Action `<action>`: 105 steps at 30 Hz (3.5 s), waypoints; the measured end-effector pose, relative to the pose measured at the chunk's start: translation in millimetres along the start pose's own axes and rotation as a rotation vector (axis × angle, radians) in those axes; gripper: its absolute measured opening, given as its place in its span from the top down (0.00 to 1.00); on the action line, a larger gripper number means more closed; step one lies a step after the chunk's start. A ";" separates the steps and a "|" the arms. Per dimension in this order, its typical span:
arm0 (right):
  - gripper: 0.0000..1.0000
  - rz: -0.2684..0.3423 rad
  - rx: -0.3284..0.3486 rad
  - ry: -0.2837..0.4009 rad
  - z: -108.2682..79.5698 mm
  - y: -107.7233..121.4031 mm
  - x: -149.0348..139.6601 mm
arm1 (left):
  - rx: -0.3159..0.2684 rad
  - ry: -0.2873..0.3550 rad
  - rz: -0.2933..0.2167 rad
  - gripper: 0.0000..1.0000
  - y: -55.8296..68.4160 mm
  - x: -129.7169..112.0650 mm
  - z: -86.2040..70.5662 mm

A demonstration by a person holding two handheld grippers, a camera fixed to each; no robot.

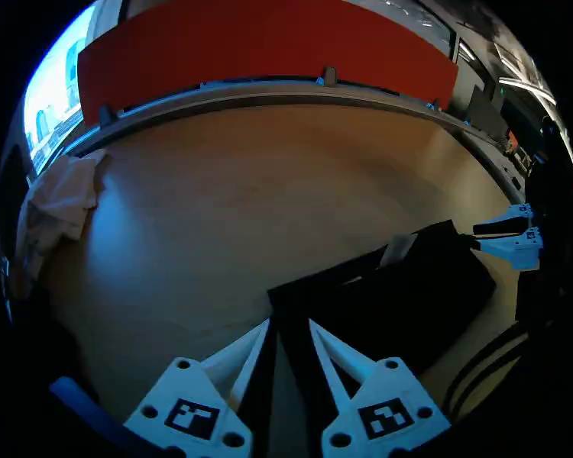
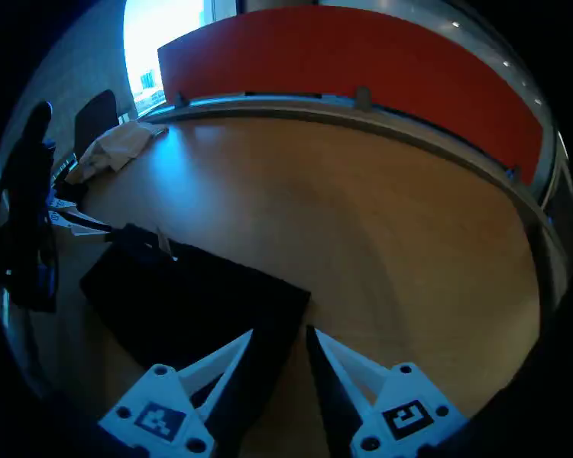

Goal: Fold towel

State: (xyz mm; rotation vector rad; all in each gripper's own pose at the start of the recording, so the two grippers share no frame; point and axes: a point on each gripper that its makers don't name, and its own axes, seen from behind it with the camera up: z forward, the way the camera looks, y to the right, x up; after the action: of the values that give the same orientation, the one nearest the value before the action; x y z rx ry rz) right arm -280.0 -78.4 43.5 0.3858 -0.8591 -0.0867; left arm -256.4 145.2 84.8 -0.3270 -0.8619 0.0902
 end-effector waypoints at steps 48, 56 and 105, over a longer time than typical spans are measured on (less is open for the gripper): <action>0.00 -0.015 -0.047 0.046 -50.5 1.5 -20.2 | 0.063 0.038 -0.048 0.07 -6.2 -26.7 -51.3; 0.00 -0.003 -0.043 0.056 -67.5 -3.6 -28.9 | 0.080 0.043 -0.069 0.07 -5.0 -45.6 -71.7; 0.29 -0.328 0.165 -0.085 -50.0 -24.6 -69.8 | 0.223 0.030 -0.214 0.07 -43.8 -139.8 -160.2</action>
State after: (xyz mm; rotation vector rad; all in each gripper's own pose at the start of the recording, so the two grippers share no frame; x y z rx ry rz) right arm -286.1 -70.4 -45.3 0.6802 -0.8836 -0.3386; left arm -228.4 35.1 -100.2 -0.0264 -0.8431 -0.0174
